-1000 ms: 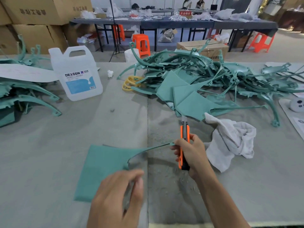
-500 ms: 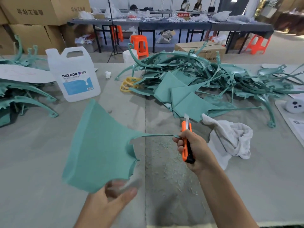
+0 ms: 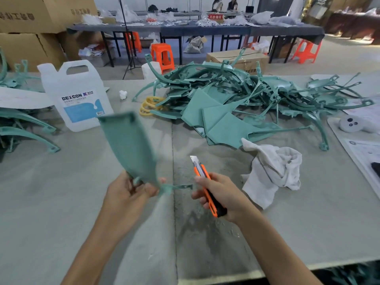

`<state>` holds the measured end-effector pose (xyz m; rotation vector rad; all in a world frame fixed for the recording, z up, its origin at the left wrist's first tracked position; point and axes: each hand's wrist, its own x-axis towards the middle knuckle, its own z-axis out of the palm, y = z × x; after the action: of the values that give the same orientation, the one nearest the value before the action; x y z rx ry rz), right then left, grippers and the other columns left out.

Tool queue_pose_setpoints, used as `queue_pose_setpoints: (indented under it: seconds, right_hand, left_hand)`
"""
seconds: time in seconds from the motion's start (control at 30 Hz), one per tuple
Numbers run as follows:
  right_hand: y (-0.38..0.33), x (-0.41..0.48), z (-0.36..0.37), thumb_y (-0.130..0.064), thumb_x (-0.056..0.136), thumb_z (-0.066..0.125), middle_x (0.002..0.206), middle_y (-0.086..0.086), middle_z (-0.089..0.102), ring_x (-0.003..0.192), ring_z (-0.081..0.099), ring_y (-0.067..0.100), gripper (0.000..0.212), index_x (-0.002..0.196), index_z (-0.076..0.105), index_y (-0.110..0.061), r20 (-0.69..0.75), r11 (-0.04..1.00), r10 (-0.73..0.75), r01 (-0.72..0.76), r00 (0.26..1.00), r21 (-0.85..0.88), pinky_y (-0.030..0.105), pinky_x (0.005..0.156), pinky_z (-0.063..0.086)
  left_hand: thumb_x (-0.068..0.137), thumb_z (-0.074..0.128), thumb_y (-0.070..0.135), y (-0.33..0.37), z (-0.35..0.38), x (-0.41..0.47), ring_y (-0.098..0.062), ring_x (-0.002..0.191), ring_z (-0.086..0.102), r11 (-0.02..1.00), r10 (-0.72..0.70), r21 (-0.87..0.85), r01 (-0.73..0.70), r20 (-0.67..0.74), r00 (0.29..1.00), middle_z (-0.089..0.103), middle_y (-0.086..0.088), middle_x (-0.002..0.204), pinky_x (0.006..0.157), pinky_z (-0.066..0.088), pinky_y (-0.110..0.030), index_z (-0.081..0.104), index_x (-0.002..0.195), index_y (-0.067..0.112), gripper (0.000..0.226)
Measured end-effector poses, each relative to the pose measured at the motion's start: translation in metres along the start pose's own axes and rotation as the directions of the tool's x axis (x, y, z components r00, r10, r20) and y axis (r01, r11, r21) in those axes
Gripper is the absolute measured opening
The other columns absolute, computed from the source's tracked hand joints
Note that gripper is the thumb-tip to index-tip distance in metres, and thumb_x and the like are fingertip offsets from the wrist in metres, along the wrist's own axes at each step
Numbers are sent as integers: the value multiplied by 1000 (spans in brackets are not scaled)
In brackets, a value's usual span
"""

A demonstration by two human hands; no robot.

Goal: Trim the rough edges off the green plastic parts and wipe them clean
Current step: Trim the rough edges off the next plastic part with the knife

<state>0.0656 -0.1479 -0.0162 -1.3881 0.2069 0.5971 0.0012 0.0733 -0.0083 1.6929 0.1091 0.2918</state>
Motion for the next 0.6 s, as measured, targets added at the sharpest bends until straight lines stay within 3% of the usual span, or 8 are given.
queue_pose_setpoints:
  seconds: [0.07, 0.13, 0.23, 0.3, 0.47, 0.6]
  right_hand:
    - [3, -4, -1, -33, 101, 61, 72, 13, 73, 50, 58, 19, 19, 112, 60, -18, -74, 969, -148, 130, 986, -210, 29, 45, 51]
    - [6, -12, -2, -39, 101, 58, 77, 7, 74, 50, 63, 19, 16, 110, 63, -27, -72, 875, -284, 228, 956, -427, 32, 47, 55]
    - [14, -24, 4, -41, 98, 57, 77, 2, 70, 52, 67, 18, 13, 107, 64, -35, 33, 672, -355, 279, 934, -686, 34, 48, 57]
    - [18, -26, 10, -42, 98, 56, 79, 0, 69, 64, 68, 22, 16, 111, 63, -35, 87, 494, -363, 271, 928, -826, 41, 59, 59]
    - [18, -23, 17, -43, 101, 52, 85, -2, 68, 81, 62, 25, 20, 106, 62, -26, 147, 285, -361, 259, 921, -923, 39, 73, 51]
    - [20, -22, 19, -43, 101, 51, 86, 0, 67, 81, 62, 27, 21, 106, 60, -25, 151, 268, -362, 258, 920, -928, 41, 73, 51]
  left_hand:
    - [81, 79, 22, 5, 3, 2, -18, 85, 75, 999, 15, -30, -16, -61, 998, 76, -11, 91, 70, 60, -23, 67, 97, 5, 26]
    - [83, 77, 34, 7, 5, 6, -17, 82, 75, 995, 21, 95, -11, -106, 994, 76, -4, 88, 71, 63, -33, 66, 98, 8, 32]
    - [89, 74, 38, 11, 10, 13, -7, 74, 74, 966, 18, 258, 15, -126, 992, 75, 8, 85, 74, 62, -46, 63, 93, 22, 20]
    - [90, 71, 41, 13, 15, 18, -3, 70, 73, 940, 58, 340, -16, -113, 992, 74, 16, 83, 73, 62, -47, 60, 91, 30, 15]
    - [83, 56, 63, 19, 20, 27, -12, 77, 72, 868, 75, 494, -41, -49, 996, 72, 14, 79, 73, 59, -45, 49, 94, 43, 24]
    - [85, 49, 64, 22, 23, 27, -15, 80, 68, 802, 92, 595, -55, -31, 995, 72, 12, 79, 74, 54, -40, 48, 95, 36, 30]
